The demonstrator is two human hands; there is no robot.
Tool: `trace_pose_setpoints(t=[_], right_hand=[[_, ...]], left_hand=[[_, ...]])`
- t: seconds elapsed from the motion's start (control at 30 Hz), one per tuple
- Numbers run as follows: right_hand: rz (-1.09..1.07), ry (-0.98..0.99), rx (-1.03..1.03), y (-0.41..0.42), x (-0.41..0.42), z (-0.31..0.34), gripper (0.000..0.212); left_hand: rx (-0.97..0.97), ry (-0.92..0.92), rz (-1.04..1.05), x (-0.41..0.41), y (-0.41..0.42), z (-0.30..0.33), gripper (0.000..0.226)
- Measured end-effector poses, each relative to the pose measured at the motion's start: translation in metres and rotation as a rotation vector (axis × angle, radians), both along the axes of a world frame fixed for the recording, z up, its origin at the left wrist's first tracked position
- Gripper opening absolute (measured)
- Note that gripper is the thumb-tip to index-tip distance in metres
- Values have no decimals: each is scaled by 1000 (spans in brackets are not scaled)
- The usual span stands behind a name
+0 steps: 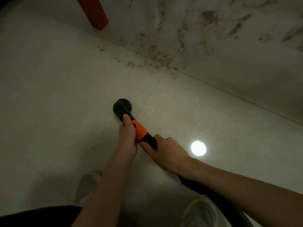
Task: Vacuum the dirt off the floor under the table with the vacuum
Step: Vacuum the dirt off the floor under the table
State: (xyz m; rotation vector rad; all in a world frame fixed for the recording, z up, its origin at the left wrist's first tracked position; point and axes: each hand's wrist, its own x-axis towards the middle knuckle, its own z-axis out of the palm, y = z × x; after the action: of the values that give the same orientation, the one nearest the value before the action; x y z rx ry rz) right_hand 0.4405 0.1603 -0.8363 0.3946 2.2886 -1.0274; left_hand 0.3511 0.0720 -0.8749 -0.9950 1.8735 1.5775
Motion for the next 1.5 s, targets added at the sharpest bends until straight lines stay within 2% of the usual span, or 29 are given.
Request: trace_pose_setpoints(t=[0.1,0.3,0.4,0.5,0.57,0.77,0.97,1.03,1.2,1.27,1.37,1.5], right_hand=[[-88,3,1,3,3,-2,43],[-157,69,155,17,-4,0,46],[-228,54,87,18,-4,-1,53],[-226,24,36,19,6,-1,51],[-186,17,108,18,16,-1,50],[-279,55,196,26,21,-2,49],[-272,72,221,48,-2,-3,53],[-280,60,167,54,-12,1,51],[-375,-37,-225,63,-30,11,44],[-363,-67,-296,67,-31,13,47],[-301,-56,-219,63,-35,13,46],[-220,35,5,59,-47,13,48]], left_hand=[[-7,-18,-93,-6,9,-3,57],[106,-46,-209,-20,35,5,59],[108,-48,-249,-22,41,7,60],[55,-65,-262,-11,36,3,60],[38,-81,-279,1,35,1,59],[146,-82,-338,-1,59,4,57],[229,-112,-315,-21,76,12,56],[244,-107,-327,-29,80,19,53],[193,-54,-347,-54,84,30,52],[193,-68,-318,-65,81,32,53],[190,-90,-315,-79,78,32,53],[109,-95,-352,-90,83,40,49]])
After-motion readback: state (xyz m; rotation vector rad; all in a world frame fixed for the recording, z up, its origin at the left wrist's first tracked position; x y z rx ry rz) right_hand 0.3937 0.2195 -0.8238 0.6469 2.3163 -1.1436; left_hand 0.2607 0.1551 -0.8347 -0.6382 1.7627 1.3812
